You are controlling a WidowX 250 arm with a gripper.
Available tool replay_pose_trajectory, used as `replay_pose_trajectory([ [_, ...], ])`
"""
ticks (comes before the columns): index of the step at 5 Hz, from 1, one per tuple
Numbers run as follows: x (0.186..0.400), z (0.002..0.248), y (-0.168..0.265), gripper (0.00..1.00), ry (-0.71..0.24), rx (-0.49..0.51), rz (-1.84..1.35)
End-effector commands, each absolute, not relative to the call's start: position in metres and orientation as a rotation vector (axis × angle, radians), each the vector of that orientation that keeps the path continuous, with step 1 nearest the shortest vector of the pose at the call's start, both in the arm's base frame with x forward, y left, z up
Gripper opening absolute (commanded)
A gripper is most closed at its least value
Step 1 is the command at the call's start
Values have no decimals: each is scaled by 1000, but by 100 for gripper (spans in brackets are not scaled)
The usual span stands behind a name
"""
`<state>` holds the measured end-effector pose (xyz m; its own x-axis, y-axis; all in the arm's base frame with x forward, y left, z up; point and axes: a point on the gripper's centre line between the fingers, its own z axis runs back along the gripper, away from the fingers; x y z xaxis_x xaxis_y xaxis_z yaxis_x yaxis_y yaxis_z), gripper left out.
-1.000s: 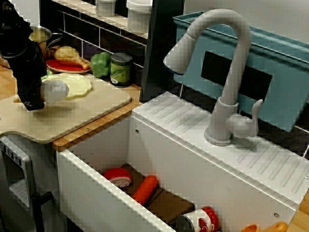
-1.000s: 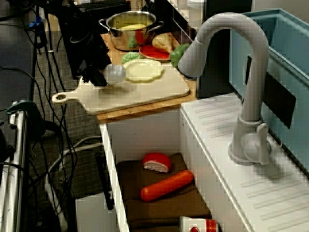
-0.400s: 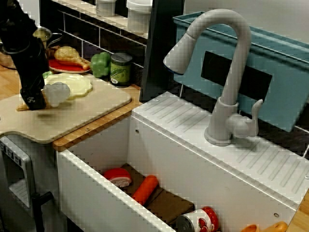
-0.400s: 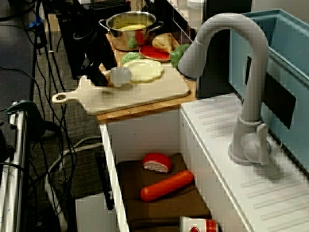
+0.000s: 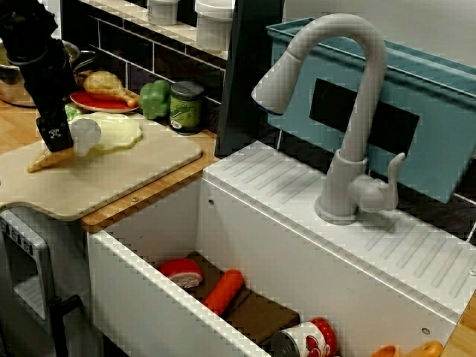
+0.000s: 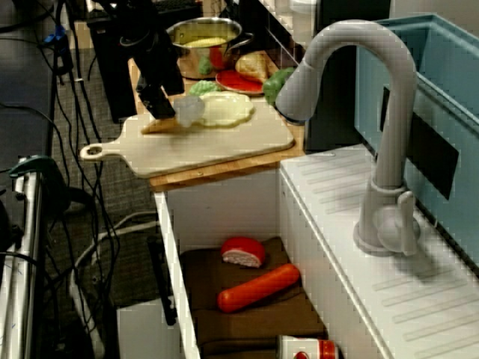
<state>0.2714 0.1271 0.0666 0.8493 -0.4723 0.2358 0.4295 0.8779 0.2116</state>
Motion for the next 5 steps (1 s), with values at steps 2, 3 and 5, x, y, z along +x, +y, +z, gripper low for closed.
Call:
replay_pose_trajectory([
  [2, 291, 114, 153, 100, -304, 122, -438],
  [3, 292, 118, 159, 100, -300, 112, -434],
  [5, 296, 123, 166, 100, -299, 117, -399],
])
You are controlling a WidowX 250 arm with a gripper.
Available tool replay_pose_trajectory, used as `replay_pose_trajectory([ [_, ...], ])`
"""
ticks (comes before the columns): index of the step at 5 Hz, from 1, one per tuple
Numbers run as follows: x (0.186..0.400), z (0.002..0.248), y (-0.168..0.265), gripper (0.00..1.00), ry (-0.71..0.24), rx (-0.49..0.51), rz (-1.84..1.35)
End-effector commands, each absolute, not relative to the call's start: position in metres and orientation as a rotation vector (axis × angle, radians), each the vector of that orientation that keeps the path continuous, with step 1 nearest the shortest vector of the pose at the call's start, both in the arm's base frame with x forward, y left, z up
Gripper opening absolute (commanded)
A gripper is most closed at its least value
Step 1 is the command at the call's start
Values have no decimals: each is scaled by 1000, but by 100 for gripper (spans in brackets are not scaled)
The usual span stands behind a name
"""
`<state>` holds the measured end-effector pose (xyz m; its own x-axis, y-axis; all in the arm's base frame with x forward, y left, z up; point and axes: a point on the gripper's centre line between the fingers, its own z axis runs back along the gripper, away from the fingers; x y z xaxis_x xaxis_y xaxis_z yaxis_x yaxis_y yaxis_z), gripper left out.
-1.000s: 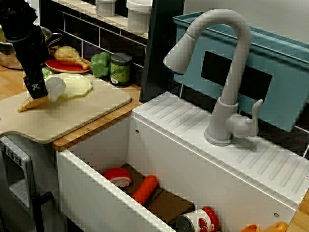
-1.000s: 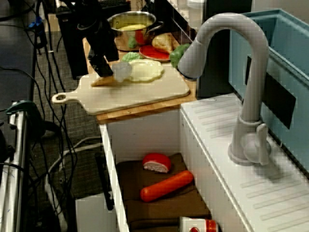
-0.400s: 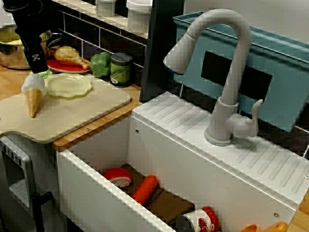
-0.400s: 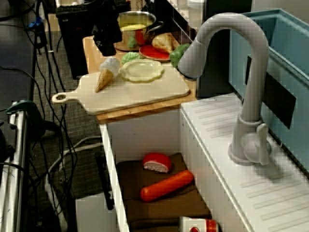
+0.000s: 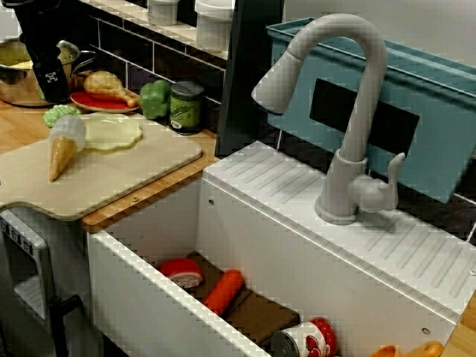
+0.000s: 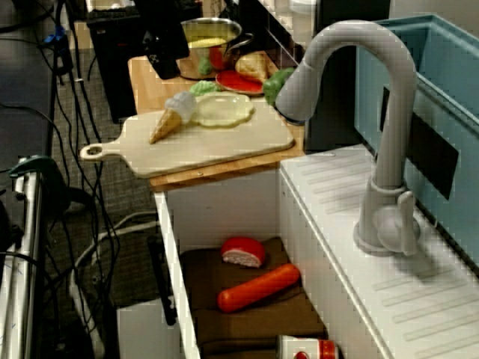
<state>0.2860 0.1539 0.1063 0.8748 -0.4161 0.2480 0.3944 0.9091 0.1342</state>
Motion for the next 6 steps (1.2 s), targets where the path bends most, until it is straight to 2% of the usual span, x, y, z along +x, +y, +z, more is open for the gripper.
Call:
replay_pose_trajectory([
  [1, 299, 127, 181, 100, -308, 134, -324],
  [3, 300, 133, 212, 100, -272, 134, -157],
  [5, 297, 141, 220, 100, -253, 138, -134],
  [6, 293, 137, 222, 100, -242, 151, -149],
])
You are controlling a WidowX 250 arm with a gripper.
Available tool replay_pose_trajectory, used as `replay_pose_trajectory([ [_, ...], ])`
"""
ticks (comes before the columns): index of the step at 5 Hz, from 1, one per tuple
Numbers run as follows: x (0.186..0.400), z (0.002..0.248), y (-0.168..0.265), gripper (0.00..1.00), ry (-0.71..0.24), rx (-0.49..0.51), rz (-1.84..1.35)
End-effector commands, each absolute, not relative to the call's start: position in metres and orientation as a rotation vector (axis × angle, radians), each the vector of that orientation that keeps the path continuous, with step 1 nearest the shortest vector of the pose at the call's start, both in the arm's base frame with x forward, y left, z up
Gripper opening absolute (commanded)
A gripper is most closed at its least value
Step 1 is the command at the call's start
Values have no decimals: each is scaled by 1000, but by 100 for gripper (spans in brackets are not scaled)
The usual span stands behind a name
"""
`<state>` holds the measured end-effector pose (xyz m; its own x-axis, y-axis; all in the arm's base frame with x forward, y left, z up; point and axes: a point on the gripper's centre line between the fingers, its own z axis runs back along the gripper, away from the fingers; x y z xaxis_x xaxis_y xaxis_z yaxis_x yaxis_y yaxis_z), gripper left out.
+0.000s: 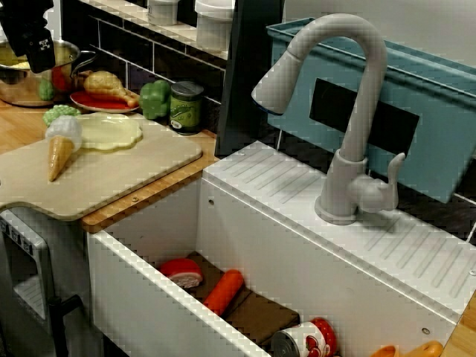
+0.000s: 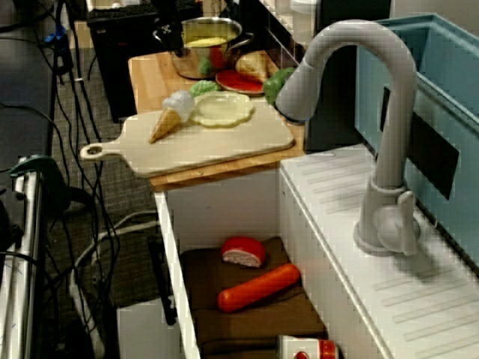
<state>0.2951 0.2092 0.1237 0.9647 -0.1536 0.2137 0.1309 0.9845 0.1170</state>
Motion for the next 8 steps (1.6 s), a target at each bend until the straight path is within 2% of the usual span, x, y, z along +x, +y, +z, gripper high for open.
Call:
replay_pose_trajectory([
  [1, 292, 124, 238, 100, -250, 198, -96],
  [4, 276, 112, 259, 100, -219, 194, 30],
  [6, 278, 124, 273, 100, -179, 189, 173],
  [8, 279, 143, 289, 100, -199, 170, 123],
])
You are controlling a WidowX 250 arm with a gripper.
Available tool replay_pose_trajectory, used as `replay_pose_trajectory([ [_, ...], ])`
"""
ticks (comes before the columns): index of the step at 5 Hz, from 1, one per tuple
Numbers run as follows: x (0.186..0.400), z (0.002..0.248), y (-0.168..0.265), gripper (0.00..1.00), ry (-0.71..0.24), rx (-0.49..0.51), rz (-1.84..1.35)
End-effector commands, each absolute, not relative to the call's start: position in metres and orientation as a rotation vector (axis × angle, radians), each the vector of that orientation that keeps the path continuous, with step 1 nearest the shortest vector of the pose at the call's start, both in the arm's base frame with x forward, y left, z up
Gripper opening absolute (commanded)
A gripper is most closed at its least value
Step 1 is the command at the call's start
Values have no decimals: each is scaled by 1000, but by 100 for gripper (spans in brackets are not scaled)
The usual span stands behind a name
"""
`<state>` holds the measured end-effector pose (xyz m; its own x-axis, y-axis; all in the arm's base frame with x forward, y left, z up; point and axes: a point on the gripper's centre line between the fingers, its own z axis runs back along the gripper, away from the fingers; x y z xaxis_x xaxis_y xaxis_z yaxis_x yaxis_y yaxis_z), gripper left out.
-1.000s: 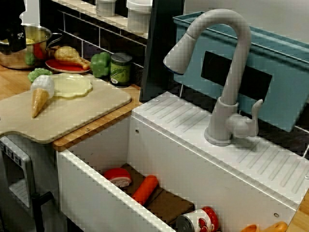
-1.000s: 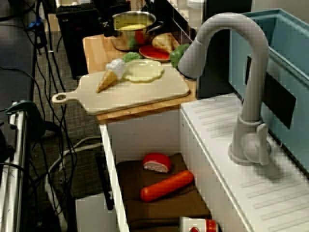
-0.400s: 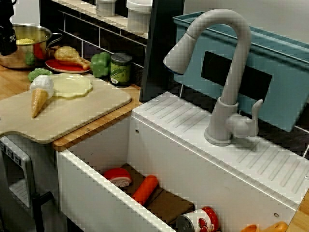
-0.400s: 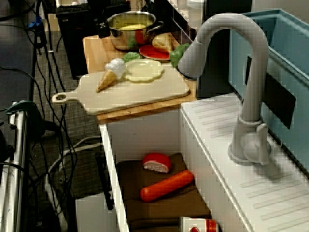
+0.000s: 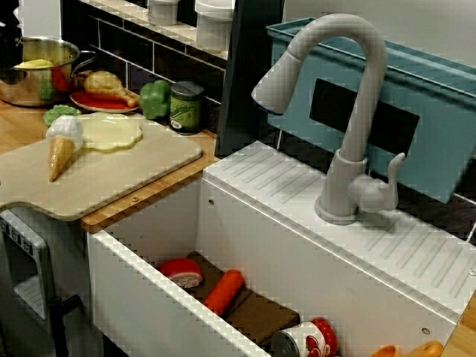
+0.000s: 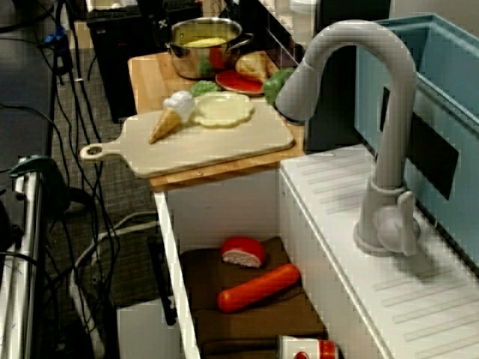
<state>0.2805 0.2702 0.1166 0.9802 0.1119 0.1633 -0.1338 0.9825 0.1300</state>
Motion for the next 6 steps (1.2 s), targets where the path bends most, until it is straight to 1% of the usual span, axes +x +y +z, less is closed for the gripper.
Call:
replay_pose_trajectory([
  [1, 284, 145, 293, 100, -205, 170, 103],
  [2, 293, 146, 296, 100, -223, 185, 71],
  [4, 313, 147, 308, 100, -249, 208, 140],
  [5, 309, 141, 305, 100, -273, 225, 151],
  [6, 316, 133, 308, 100, -283, 234, 171],
])
